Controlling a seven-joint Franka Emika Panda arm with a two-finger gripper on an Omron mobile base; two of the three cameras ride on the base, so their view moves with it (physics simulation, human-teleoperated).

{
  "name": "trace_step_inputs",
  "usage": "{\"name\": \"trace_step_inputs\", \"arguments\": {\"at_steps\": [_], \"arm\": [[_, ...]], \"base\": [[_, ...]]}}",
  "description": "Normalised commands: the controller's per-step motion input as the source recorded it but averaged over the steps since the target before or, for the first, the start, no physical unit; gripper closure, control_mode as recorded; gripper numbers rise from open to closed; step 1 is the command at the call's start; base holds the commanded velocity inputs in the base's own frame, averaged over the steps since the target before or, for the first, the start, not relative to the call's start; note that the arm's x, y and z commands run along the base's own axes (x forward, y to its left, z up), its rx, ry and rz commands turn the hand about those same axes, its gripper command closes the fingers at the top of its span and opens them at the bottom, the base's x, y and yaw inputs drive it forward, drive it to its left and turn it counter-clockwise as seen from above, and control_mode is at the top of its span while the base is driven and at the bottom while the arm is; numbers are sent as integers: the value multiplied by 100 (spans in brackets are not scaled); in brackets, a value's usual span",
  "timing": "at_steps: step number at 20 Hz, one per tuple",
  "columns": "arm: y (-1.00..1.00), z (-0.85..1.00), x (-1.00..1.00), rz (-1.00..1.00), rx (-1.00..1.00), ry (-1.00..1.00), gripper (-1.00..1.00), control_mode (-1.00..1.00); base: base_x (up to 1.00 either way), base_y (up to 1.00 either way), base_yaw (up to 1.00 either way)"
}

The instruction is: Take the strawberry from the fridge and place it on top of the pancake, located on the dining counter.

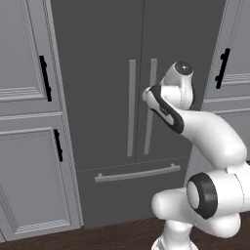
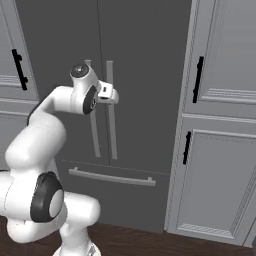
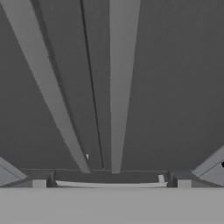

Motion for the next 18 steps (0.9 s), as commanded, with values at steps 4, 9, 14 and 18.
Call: {"name": "trace_step_inputs", "arguments": {"at_steps": [4,9,14,18], "arm": [[0,-25,60,-1,0,-13,-100,-100],[-6,-4,57,0,0,-4,-100,-100],[-19,0,52,0,0,0,-100,-100],[-1,-6,57,0,0,0,-100,-100]], "base": [[0,0,0],[0,0,0],[0,0,0],[0,0,0]]}}
